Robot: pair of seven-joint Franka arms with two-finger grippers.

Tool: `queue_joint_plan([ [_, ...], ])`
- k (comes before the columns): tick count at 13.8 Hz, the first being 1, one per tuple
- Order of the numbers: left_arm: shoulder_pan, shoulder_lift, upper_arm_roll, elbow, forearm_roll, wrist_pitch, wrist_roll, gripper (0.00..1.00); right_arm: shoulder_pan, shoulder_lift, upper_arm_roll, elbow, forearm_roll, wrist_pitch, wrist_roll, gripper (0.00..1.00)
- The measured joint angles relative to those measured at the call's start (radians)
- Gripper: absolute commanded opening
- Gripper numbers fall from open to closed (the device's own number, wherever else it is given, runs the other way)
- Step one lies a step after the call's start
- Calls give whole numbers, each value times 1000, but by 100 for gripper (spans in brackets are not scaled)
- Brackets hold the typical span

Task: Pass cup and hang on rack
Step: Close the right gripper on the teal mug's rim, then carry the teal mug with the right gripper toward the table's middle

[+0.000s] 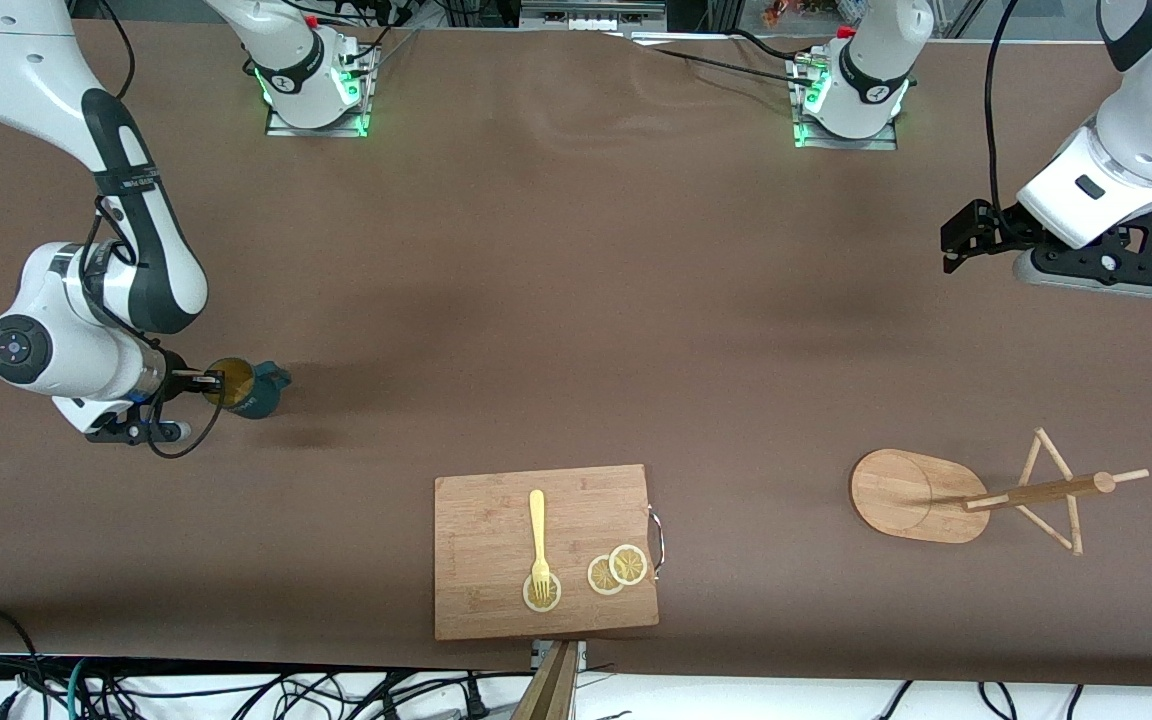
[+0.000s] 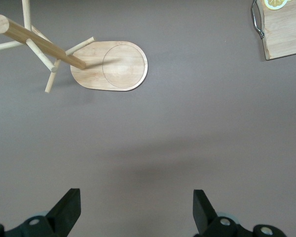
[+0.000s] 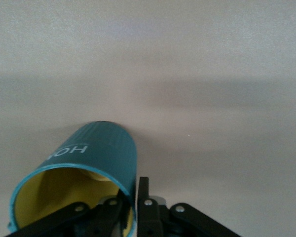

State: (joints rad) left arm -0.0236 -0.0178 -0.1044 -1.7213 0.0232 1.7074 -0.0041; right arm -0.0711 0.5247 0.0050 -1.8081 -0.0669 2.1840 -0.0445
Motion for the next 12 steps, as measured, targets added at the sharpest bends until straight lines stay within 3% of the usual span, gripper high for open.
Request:
queue_joint_plan([
  [7,0,0,0,0,0,0,0,100,51,0,12,61,14,10,7,0],
  [12,0,0,0,0,0,0,0,100,239,-1,20,165,69,-25,174,0],
])
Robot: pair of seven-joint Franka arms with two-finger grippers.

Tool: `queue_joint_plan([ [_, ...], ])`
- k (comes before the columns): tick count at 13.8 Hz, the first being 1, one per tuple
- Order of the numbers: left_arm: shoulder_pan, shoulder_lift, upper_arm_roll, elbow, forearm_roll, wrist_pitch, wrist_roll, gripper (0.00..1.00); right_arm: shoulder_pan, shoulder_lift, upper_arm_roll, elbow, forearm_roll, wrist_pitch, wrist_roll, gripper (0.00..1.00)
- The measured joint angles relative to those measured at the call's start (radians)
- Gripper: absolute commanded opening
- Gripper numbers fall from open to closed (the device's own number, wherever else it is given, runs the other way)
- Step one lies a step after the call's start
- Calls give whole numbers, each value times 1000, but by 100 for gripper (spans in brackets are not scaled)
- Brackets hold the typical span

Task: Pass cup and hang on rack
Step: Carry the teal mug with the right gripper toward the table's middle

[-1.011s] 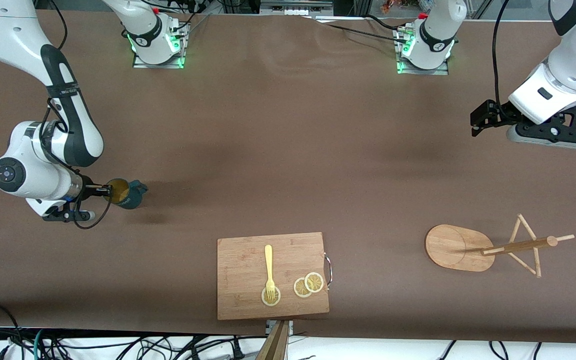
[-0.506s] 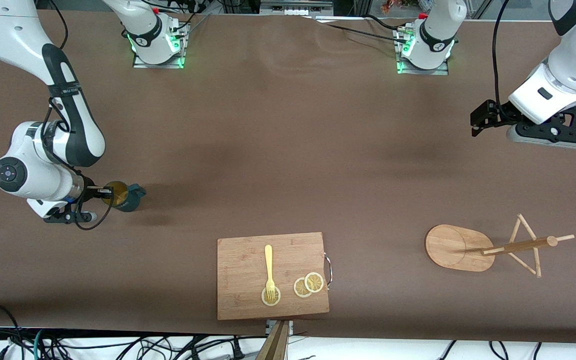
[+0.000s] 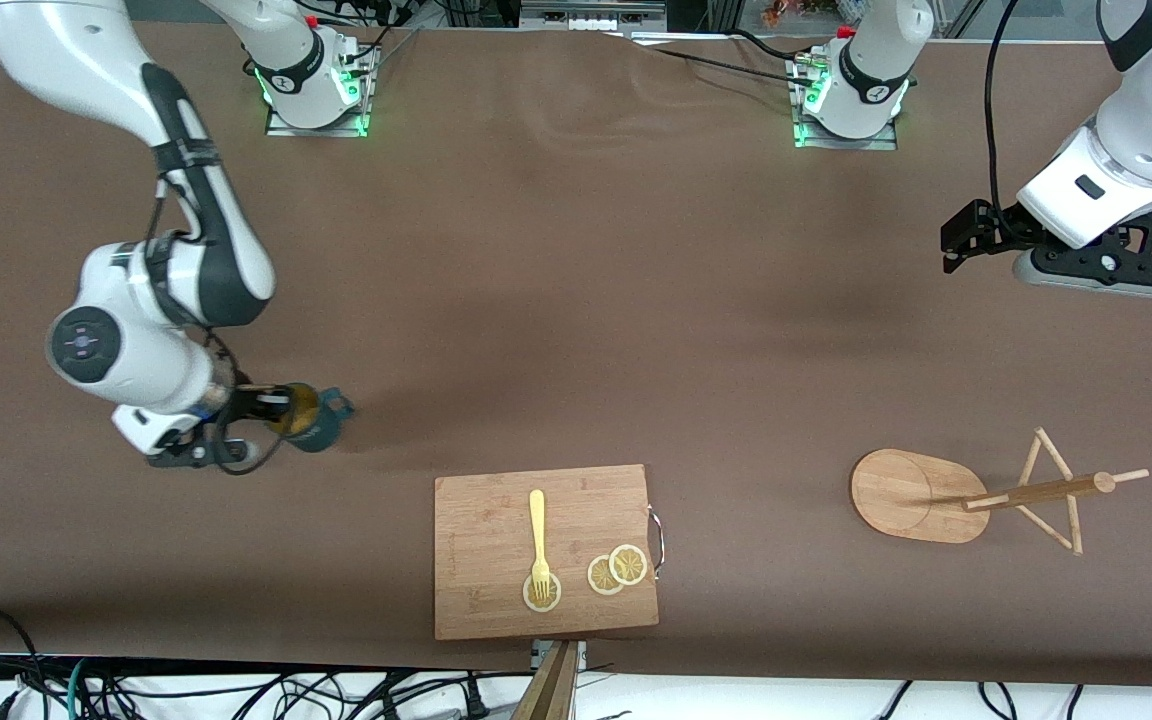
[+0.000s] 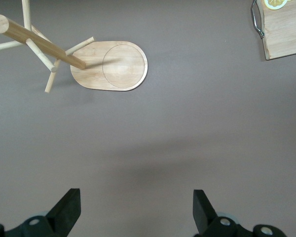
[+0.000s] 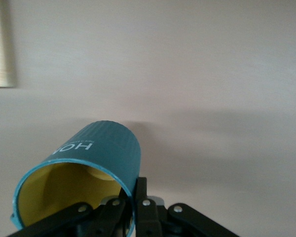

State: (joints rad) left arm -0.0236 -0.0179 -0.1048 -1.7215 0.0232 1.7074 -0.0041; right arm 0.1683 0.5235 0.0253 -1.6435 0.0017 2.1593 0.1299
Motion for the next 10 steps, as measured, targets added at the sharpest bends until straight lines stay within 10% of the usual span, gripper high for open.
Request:
queue_joint_plan([
  [10,0,0,-1,0,0,0,0,100,381,51,2,145,104,-10,671,0],
])
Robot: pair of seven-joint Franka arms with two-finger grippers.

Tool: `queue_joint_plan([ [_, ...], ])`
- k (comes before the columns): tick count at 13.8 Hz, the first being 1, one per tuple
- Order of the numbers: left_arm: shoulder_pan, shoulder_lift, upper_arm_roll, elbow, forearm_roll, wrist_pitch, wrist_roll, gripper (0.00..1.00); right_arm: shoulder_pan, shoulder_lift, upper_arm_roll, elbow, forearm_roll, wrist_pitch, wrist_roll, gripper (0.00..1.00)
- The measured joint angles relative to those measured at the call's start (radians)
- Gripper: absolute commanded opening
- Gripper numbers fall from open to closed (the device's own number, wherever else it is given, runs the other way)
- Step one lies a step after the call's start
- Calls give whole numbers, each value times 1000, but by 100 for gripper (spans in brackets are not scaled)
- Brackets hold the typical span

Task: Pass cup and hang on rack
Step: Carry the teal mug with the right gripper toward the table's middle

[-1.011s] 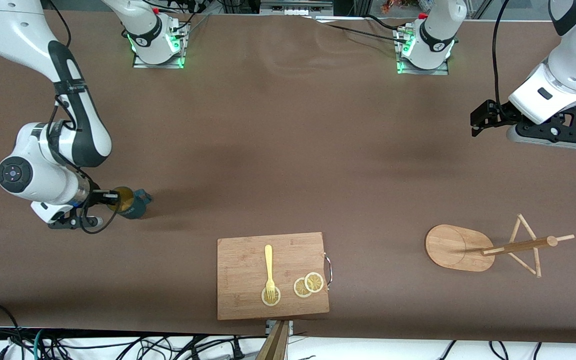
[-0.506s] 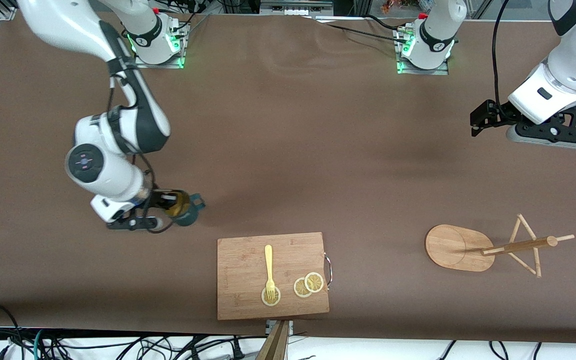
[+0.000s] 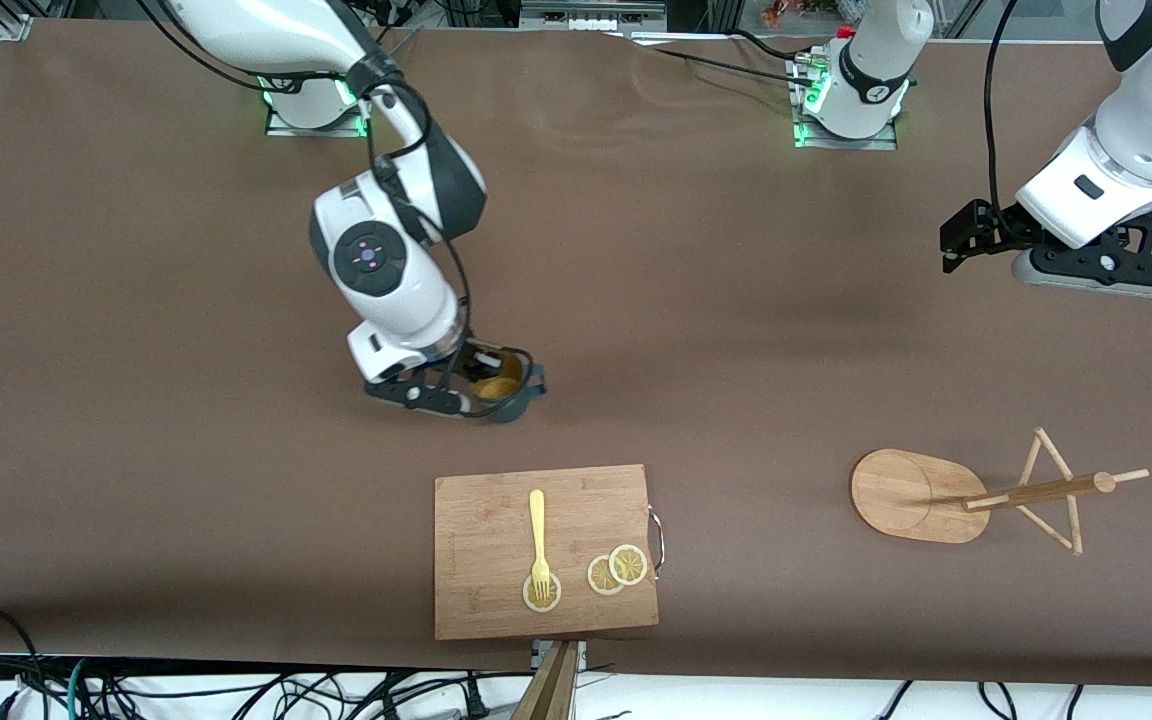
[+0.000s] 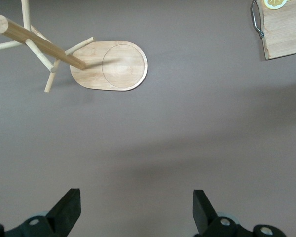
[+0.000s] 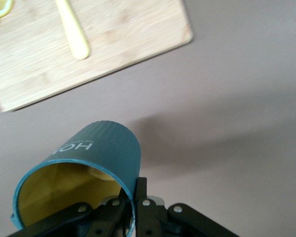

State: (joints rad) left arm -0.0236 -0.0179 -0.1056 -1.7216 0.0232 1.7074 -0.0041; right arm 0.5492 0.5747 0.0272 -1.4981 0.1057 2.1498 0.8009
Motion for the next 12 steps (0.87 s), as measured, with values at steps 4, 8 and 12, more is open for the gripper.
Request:
queue_joint_plan([
  [4,0,0,0,0,0,-14,0,100,69,45,0,57,81,-4,71,0],
  [8,0,1,-3,-2,0,-70,0,100,177,135,1,125,84,-4,235,0],
  [12,0,10,-5,-1,0,-77,0,100,243,223,-1,206,84,0,303,0],
])
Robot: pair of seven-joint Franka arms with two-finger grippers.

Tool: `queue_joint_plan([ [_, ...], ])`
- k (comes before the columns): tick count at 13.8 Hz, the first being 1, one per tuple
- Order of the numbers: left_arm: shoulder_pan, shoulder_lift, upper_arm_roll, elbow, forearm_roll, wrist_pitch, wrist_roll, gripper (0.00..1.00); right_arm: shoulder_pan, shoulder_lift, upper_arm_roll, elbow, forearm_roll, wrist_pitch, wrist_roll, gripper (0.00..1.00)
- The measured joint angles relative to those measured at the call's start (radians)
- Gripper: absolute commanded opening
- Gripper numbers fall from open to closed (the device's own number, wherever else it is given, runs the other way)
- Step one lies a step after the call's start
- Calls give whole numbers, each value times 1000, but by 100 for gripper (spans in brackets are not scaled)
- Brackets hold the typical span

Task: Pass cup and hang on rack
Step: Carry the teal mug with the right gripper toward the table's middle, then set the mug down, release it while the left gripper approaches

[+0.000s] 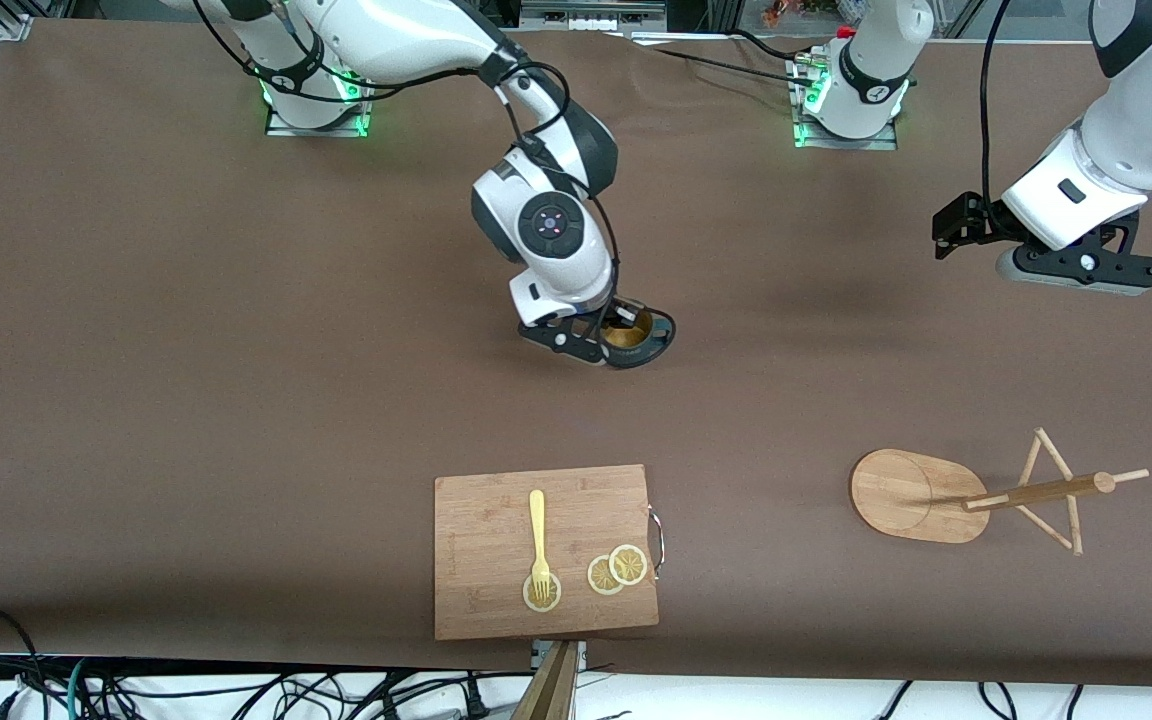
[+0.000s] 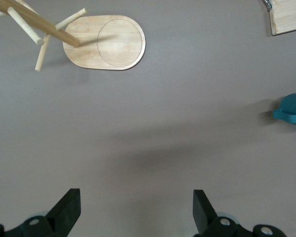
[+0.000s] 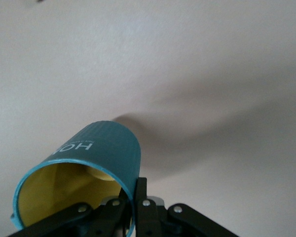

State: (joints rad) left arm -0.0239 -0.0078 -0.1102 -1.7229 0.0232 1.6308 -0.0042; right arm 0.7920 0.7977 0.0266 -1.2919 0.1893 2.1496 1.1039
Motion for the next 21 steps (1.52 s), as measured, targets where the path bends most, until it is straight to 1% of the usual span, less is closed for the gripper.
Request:
queue_joint_plan([
  [5,0,45,0,42,0,-36,0,100,42,49,0,37,0,8,38,1],
  [6,0,55,0,48,0,-39,0,100,49,57,0,38,0,15,45,15],
  [7,0,63,0,50,0,-40,0,100,57,64,0,39,0,20,51,69],
  [8,0,71,-1,51,0,-40,0,100,62,70,0,41,0,24,56,100],
  [11,-3,94,-3,52,0,-46,7,100,65,76,-2,51,0,22,58,100],
  [13,-7,111,-7,52,0,-66,72,100,63,75,-12,81,0,-12,58,100],
  [17,-17,138,-21,51,-20,-77,301,100,14,63,-31,223,0,-207,7,100],
  [19,-17,153,-21,46,-57,-81,418,100,-31,30,-37,253,-1,-275,-76,100],
  [21,-15,166,-21,28,-103,-78,520,100,-81,-7,-50,256,-3,-353,-193,100],
])
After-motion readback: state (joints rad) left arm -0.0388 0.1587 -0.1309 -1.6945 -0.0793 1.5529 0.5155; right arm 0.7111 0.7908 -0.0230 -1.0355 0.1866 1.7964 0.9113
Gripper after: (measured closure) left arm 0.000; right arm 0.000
